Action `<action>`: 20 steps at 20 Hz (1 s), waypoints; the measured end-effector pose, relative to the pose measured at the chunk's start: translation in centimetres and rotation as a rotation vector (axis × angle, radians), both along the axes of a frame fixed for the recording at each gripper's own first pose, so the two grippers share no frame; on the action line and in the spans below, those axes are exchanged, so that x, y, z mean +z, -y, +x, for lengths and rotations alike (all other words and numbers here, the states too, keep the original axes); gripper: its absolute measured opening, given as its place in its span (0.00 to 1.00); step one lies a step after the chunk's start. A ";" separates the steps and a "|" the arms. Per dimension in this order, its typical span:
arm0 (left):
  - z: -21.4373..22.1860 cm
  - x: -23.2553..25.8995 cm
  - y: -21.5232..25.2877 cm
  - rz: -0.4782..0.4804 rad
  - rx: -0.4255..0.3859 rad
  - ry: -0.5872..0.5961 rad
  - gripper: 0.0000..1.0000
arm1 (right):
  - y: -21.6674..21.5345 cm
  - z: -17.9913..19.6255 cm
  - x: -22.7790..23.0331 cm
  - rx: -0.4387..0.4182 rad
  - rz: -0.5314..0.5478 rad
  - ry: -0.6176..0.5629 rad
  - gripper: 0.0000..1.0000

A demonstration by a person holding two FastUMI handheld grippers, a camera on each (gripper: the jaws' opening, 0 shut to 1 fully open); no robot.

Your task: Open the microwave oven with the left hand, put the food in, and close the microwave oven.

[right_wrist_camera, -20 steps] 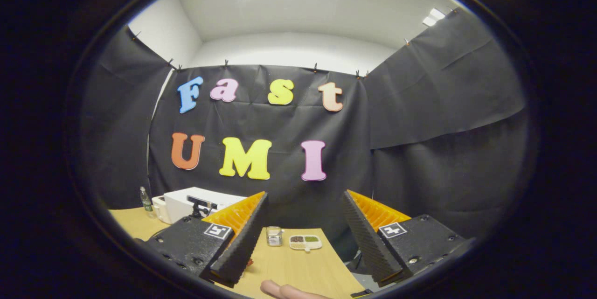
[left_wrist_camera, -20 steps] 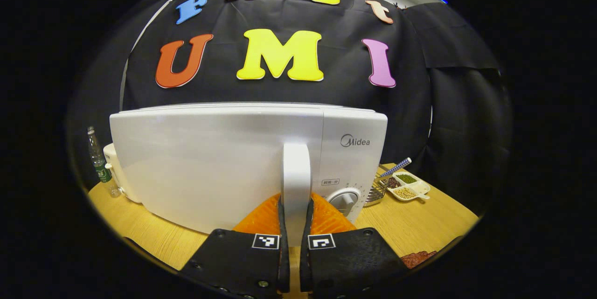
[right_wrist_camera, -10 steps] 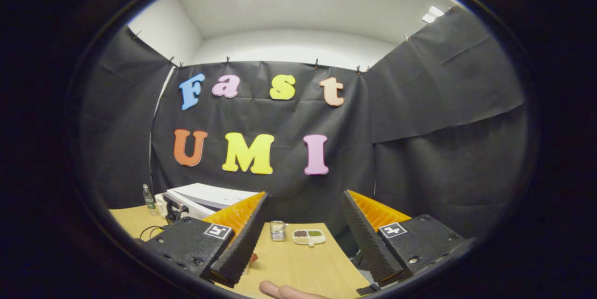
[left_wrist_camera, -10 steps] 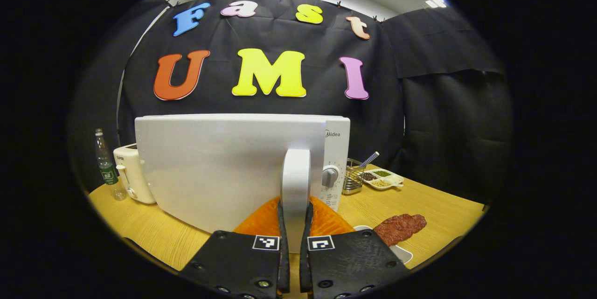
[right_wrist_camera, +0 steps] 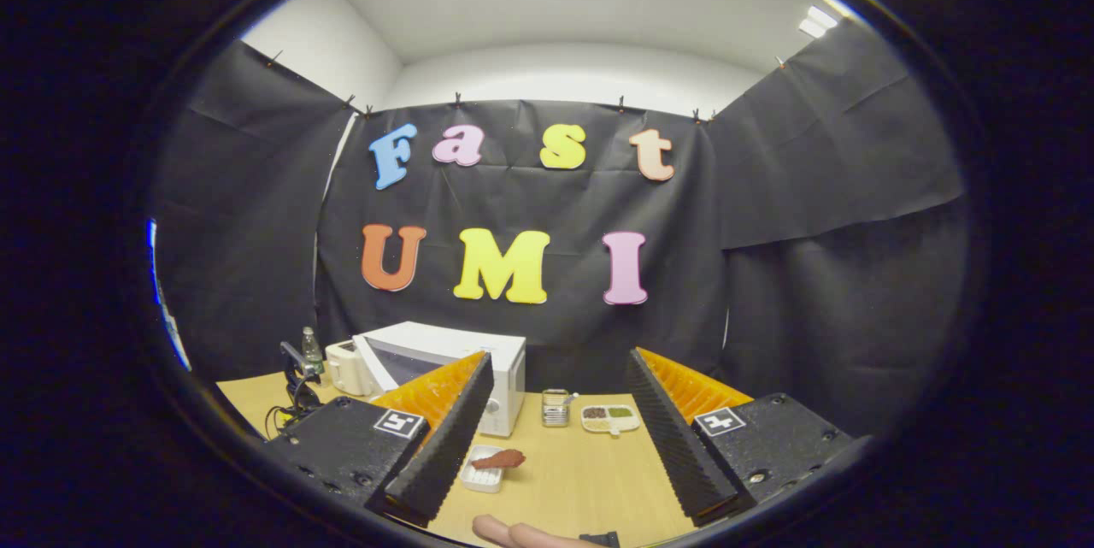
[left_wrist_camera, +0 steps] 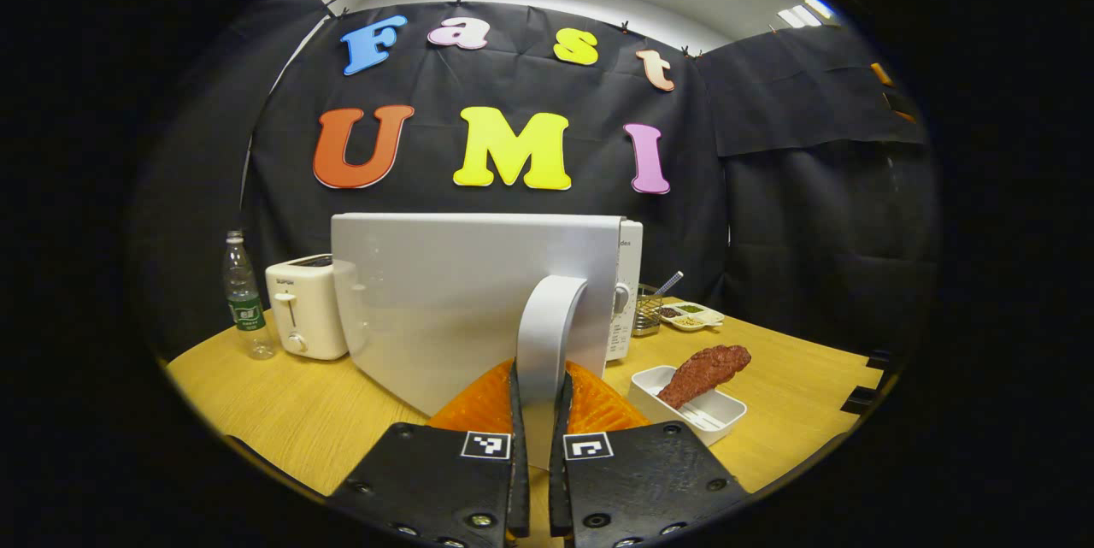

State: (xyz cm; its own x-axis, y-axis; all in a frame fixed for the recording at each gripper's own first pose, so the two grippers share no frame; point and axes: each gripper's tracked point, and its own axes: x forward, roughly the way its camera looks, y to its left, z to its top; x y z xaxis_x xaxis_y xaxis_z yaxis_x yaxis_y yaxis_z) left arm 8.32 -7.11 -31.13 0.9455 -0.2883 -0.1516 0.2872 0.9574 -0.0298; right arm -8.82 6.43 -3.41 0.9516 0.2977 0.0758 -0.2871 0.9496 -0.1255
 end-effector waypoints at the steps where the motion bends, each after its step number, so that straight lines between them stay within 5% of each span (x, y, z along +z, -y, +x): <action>1: -1.0 0.3 -1.3 -0.001 0.016 0.002 0.08 | -0.3 -0.2 0.0 0.003 -0.003 0.002 1.00; 5: -4.7 0.4 -7.2 -0.008 0.083 -0.008 0.23 | -1.6 -0.9 0.1 0.018 -0.013 0.010 1.00; 7: -6.5 1.5 -10.6 0.007 0.145 0.010 0.80 | -2.0 -1.2 0.2 0.024 -0.007 0.014 1.00; 8: -7.5 1.8 -12.0 0.018 0.176 0.016 0.87 | -2.2 -1.0 0.1 0.024 -0.006 0.012 1.00; 11: -10.2 3.3 -14.8 0.022 0.252 0.023 0.88 | -2.8 -1.3 -0.1 0.027 -0.011 0.003 1.00; 12: -11.0 4.0 -15.2 0.007 0.268 0.025 0.89 | -2.9 -1.2 -0.1 0.027 -0.016 0.004 0.90; 13: -12.0 4.7 -15.6 -0.009 0.278 0.023 0.79 | -3.0 -1.2 -0.1 0.025 -0.021 0.006 1.00; 14: -12.6 5.5 -15.6 -0.031 0.276 0.030 0.89 | -3.2 -1.2 -0.2 0.024 -0.026 0.006 1.00; 16: -13.8 6.8 -15.2 -0.052 0.267 0.040 0.89 | -3.5 -1.1 -0.3 0.030 -0.032 0.002 1.00; 17: -14.1 7.3 -15.6 -0.049 0.280 0.044 0.89 | -3.6 -0.9 -0.4 0.033 -0.034 -0.001 0.90; 18: -14.4 8.1 -15.7 -0.048 0.294 0.049 0.89 | -3.6 -0.7 -0.4 0.034 -0.035 -0.003 1.00; 20: -14.8 9.6 -15.2 -0.044 0.307 0.044 0.89 | -3.3 0.3 -0.4 0.024 -0.046 -0.006 0.90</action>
State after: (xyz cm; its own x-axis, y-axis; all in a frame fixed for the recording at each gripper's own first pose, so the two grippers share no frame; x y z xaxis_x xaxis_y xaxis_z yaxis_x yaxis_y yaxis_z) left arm -6.52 8.14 -21.52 0.9947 0.0063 -0.1023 -0.0132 0.9977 -0.0669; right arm -8.50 9.74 -3.84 0.9446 0.3233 0.0559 -0.3105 0.9358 -0.1667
